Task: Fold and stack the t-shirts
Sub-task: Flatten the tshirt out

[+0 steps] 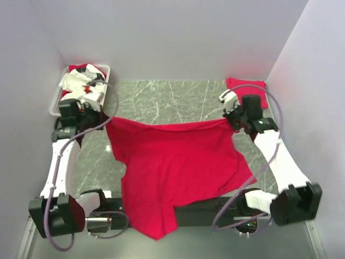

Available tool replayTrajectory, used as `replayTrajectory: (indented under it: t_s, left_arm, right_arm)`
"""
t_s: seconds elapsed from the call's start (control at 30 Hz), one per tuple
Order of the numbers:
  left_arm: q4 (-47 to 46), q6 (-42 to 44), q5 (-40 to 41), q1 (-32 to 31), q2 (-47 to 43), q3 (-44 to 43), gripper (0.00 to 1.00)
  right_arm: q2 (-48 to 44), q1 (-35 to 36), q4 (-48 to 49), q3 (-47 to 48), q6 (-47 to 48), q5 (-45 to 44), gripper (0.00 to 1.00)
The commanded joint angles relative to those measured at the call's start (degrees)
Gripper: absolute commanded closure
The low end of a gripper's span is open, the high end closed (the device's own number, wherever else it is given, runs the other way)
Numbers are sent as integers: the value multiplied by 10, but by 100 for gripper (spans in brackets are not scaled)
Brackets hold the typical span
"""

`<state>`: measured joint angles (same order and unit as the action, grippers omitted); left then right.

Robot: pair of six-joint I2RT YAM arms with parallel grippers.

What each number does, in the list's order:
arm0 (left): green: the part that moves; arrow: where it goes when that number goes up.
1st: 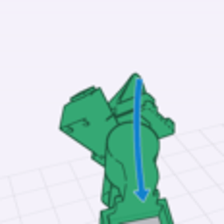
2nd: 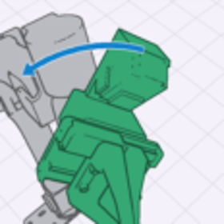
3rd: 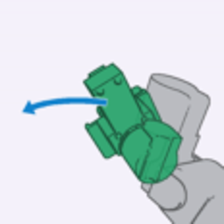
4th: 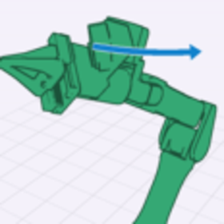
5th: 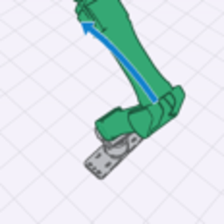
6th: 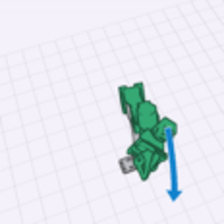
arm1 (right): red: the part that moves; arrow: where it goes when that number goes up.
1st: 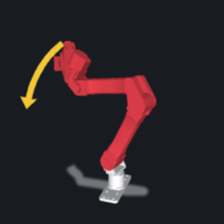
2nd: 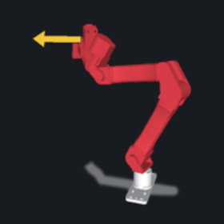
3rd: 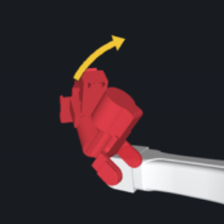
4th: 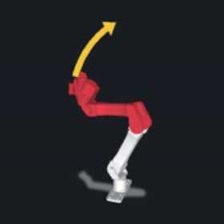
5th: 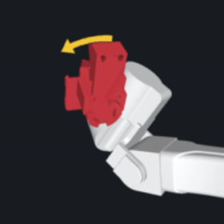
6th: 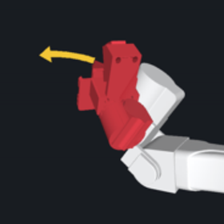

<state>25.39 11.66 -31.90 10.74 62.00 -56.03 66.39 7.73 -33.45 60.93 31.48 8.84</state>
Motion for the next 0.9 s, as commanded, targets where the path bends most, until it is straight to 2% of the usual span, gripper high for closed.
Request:
replayTrajectory:
  t_s: [0.0, 0.13, 0.23, 0.43, 0.53, 0.6, 0.63, 0.67, 0.7, 0.73, 0.77, 0.8, 0.87]
  left_arm:
    - [-88, 31, 100, -48, 22, 31, 99]
    - [-126, 33, 135, -78, 112, 49, 99]
    - [-131, 29, 148, -93, 179, 29, 99]
    - [-149, 0, 187, -100, 338, -93, 99]
    - [-143, -7, 210, -100, 424, -200, 99]
    - [-139, -9, 217, -99, 476, -235, 99]
    - [-132, -6, 207, -100, 493, -271, 99]
    - [-123, -3, 200, -100, 507, -288, 99]
    - [-119, -4, 192, -100, 527, -302, 93]
    - [-99, -3, 179, -100, 533, -331, 77]
    - [-90, -5, 167, -99, 538, -342, 72]
    - [-83, -8, 163, -100, 531, -348, 64]
    - [-77, -9, 153, -98, 510, -341, 60]
  right_arm:
    - [60, 8, 74, 0, -3, -21, 100]
    - [151, 7, 88, 18, -11, -30, 100]
    - [216, 7, 83, 49, -14, -33, 100]
    - [338, 6, 96, 139, -33, -79, 100]
    - [403, 6, 114, 198, -44, -115, 100]
    - [424, 6, 121, 238, -49, -133, 100]
    - [436, 7, 117, 251, -50, -152, 95]
    - [467, 7, 103, 293, -53, -160, 81]
    - [483, 8, 88, 316, -64, -166, 71]
    - [503, 9, 64, 350, -69, -171, 61]
    - [506, 6, 55, 358, -75, -179, 44]
    - [501, 6, 51, 359, -76, -175, 42]
    - [469, 5, 39, 344, -77, -163, 41]
